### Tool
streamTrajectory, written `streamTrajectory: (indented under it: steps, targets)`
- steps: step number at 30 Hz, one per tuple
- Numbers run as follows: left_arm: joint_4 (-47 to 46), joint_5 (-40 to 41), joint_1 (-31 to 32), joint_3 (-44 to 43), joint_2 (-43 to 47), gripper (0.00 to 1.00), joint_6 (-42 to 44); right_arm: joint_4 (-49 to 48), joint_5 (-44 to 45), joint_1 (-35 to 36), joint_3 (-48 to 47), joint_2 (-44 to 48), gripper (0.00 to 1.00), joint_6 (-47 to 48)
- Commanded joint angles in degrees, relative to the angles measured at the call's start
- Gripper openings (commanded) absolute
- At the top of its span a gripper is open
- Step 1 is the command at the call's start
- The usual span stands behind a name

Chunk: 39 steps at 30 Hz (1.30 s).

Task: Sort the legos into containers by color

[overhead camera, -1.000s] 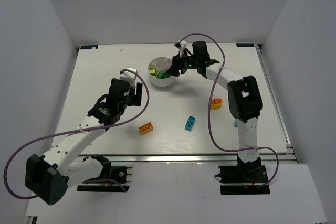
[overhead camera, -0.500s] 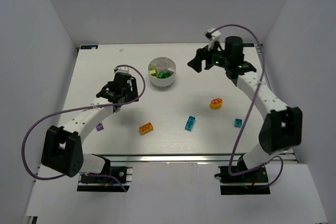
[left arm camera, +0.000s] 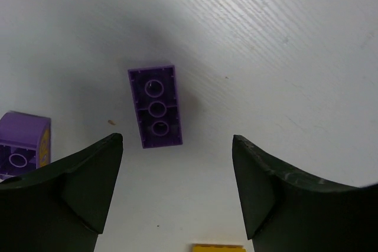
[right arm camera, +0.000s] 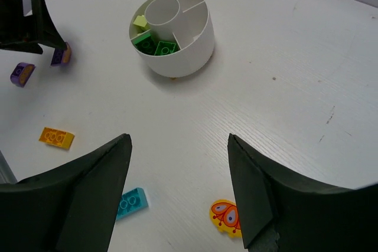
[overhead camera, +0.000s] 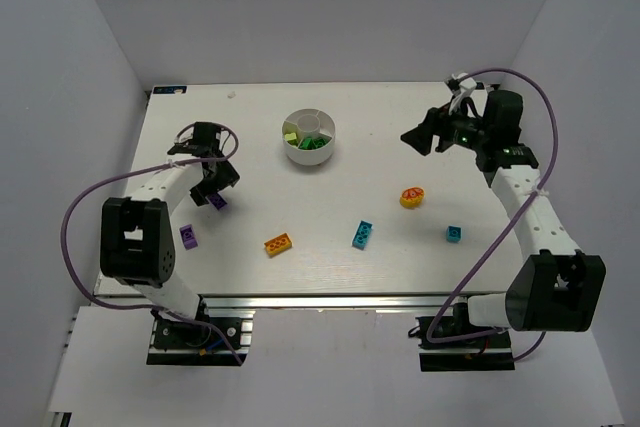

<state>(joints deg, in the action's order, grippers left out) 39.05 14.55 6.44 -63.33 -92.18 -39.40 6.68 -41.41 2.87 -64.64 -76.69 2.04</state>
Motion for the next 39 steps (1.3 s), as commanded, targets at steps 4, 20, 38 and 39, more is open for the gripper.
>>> streamTrajectory:
  steps: [4, 20, 38, 39]
  targets:
    - [2.9, -1.5, -2.4, -3.0, -3.4, 0.81, -5.7, -2.7, -6.0, -2.2, 1.1, 4.0, 0.71, 0.2]
    - [1.7, -1.3, -4.8, -6.0, -10.6, 0.57, -5.1, -4.4, -10.6, -7.2, 2.3, 5.0, 0.69, -1.6]
    - [-17.5, -34.7, -0.6, -7.1, 2.2, 0.00, 16.2, -6.0, -14.2, -9.1, 4.0, 4.0, 0.27, -0.2]
    - [-20.3, -41.1, 1.5, -7.1, 2.9, 0.00, 17.8, -5.9, -14.1, -9.1, 4.1, 3.9, 0.20, 0.1]
